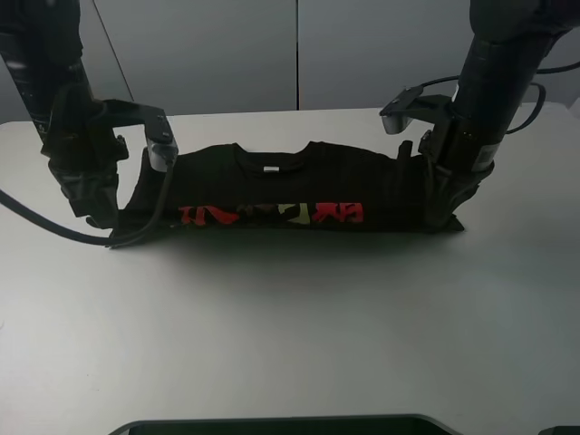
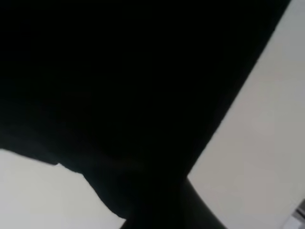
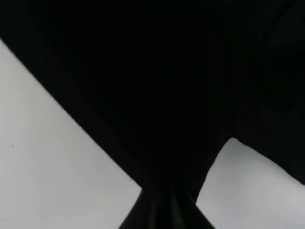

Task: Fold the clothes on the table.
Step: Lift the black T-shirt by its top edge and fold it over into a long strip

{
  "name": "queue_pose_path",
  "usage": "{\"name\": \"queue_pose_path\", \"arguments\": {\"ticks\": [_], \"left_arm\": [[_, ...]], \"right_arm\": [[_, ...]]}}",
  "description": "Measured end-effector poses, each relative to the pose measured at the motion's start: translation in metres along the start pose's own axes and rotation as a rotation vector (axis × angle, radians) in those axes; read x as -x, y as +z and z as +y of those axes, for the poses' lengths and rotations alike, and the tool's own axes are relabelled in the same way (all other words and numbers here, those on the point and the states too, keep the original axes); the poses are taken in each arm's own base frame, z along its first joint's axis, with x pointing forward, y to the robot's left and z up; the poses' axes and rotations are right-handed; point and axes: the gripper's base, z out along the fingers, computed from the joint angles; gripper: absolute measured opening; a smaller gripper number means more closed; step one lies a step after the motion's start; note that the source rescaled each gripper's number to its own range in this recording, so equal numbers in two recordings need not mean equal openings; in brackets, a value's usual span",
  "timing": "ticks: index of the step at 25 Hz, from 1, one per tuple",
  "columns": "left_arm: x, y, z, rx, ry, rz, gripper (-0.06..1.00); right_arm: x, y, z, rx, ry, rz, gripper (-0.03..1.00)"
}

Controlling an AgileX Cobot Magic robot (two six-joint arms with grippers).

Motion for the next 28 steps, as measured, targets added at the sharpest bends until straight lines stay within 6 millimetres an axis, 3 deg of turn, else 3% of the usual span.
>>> {"name": "queue_pose_path", "arguments": {"ticks": [4, 9, 13, 19, 28], "left_arm": [[-0.008, 0.020, -0.012, -0.085, -0.020, 0.029, 0.00], [-0.011, 0.029, -0.013, -0.069, -0.019, 0.030, 0.00], [-0.005, 0.030, -0.003, 0.037, -0.006, -0.034, 0.00], [0.006, 0.026, 0.015, 0.247, 0.032, -0.159, 0.00], [0.029, 0.009, 0.038, 0.547, 0.067, -0.422, 0.00]], "right_arm": [[-0.004, 0.011, 0.002, 0.003, 0.007, -0.002, 0.00], [-0.002, 0.012, 0.002, -0.005, 0.015, -0.033, 0.00], [0.002, 0.012, -0.002, -0.049, 0.014, -0.083, 0.00], [0.016, 0.008, -0.019, -0.249, -0.042, -0.235, 0.00], [0.036, -0.007, -0.037, -0.489, -0.113, -0.463, 0.00]]}}
